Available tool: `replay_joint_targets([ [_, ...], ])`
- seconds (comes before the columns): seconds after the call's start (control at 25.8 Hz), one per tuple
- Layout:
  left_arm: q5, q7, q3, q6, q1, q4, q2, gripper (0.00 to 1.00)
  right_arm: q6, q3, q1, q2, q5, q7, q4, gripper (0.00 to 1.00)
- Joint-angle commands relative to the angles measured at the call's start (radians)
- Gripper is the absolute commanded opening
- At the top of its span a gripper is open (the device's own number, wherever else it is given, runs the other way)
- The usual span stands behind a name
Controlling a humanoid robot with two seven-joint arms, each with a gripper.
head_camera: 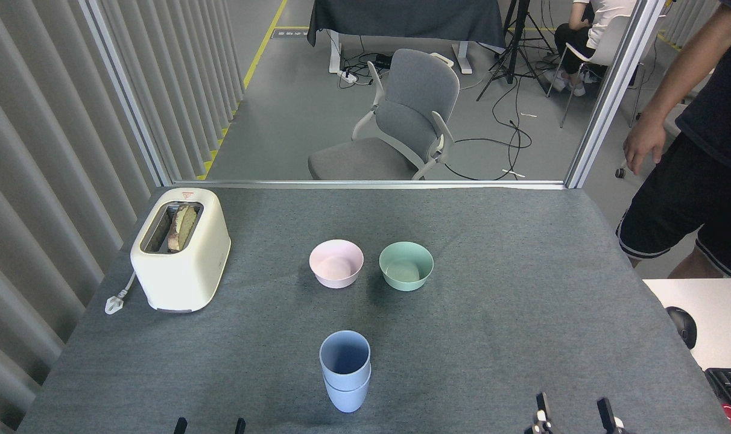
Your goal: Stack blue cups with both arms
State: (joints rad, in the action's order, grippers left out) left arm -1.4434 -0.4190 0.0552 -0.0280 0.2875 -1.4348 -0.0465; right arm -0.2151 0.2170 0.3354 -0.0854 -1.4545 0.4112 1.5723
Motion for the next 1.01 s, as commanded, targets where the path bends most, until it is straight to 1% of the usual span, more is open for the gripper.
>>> replay_joint_targets([
  [0.0,-0.002,0.0,0.0,-0.001,0.001,-0.004,-0.004,1.0,-0.017,0.035,0.126,-0.014,0.006,0.06,-0.012,1.0],
  [0.16,-0.002,0.0,0.0,-0.001,0.005,-0.01,-0.004,1.0,-0.018,0.032,0.137,-0.019,0.011,0.054,-0.041,1.0],
  [0.31,-0.002,0.0,0.0,-0.001,0.009,-0.01,-0.006,1.0,-0.023,0.03,0.149,-0.02,0.013,0.058,-0.048,1.0],
  [0.5,-0.003,0.0,0.0,0.0,0.013,-0.015,-0.006,1.0,-0.021,0.024,0.151,-0.022,0.042,0.057,-0.051,1.0],
  [0.62,-0.002,0.0,-0.002,-0.001,0.019,-0.033,-0.009,1.0,-0.021,0.007,0.146,-0.02,0.04,0.054,-0.051,1.0],
  [0.97,-0.003,0.0,-0.003,-0.021,0.032,-0.033,-0.009,1.0,-0.024,-0.028,0.145,-0.019,0.036,0.054,-0.051,1.0],
])
